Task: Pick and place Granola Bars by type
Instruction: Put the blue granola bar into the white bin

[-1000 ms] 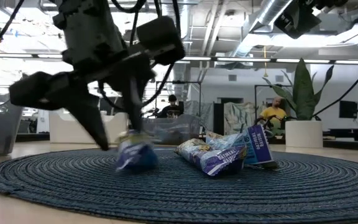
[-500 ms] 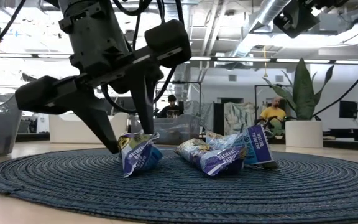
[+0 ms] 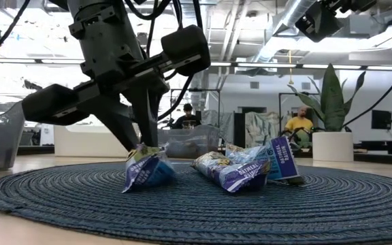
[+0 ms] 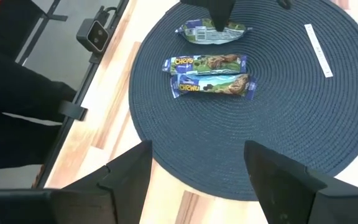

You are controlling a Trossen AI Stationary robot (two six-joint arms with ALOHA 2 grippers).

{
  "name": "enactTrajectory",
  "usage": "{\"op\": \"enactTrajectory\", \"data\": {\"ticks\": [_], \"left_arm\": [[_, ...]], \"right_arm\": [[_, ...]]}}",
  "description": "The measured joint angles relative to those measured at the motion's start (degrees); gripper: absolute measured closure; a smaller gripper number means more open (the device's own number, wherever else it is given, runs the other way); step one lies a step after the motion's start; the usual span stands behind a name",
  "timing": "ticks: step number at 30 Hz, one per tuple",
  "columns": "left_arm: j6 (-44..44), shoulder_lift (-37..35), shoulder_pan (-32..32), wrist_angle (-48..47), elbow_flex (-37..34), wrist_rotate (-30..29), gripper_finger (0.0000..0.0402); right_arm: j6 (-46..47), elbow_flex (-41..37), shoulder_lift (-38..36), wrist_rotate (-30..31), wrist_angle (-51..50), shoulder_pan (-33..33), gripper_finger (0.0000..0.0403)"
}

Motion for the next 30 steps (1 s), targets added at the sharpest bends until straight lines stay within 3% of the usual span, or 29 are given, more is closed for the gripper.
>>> {"op": "enactTrajectory", "data": {"ticks": [6,11,21,30], "left_arm": [[0.6,-1.3,0.2,0.4,0.2,0.0,0.0395],[2.4,-6.0,1.4,-5.9,2.8,-5.7,0.0393],[2.4,-20.5,7.1,-37.6,9.2,-29.2,0.0395],[6.7,-30.1,20.6,-59.2,9.2,-34.3,0.0394]], "right_arm": [[-1.3,0.0,0.0,0.0,0.0,-1.1,0.0155],[-1.7,0.0,0.0,0.0,0.0,-1.9,0.0155],[-1.7,0.0,0.0,0.0,0.8,-3.0,0.0155],[-1.2,0.0,0.0,0.0,3.4,-2.9,0.0155]]}}
